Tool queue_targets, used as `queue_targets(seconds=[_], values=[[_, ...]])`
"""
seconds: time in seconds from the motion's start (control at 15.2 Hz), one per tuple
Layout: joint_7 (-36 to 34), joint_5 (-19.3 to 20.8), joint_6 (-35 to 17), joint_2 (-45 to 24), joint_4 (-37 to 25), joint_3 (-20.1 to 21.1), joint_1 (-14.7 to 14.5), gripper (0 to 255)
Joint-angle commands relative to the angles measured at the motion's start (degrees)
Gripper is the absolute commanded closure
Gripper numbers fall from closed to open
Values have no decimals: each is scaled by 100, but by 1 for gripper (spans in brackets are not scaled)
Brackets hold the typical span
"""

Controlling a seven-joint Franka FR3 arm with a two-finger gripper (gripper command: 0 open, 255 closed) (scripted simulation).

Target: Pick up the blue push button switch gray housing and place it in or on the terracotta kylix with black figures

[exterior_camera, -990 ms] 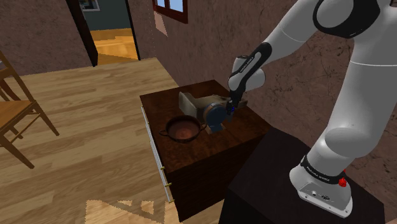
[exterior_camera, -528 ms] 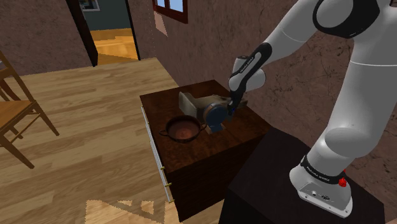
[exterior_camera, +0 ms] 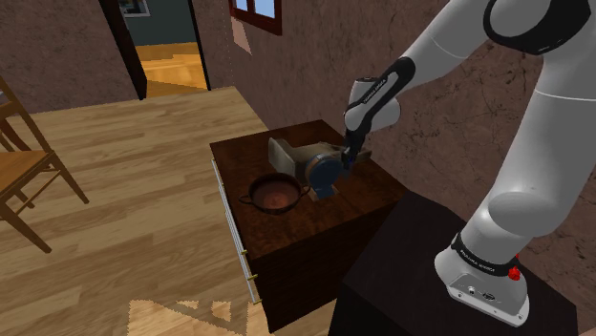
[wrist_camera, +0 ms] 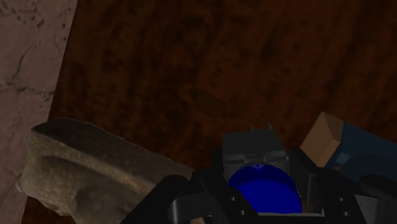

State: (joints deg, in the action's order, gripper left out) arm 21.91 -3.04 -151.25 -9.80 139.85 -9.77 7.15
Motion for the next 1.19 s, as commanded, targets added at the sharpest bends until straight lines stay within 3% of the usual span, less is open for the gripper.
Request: queue_targets(seconds=[0.0, 1.12], values=[[-29, 55, 156, 143, -14, -24, -6, 255], [-271, 396, 1500, 1230, -290, -71, -29, 255]])
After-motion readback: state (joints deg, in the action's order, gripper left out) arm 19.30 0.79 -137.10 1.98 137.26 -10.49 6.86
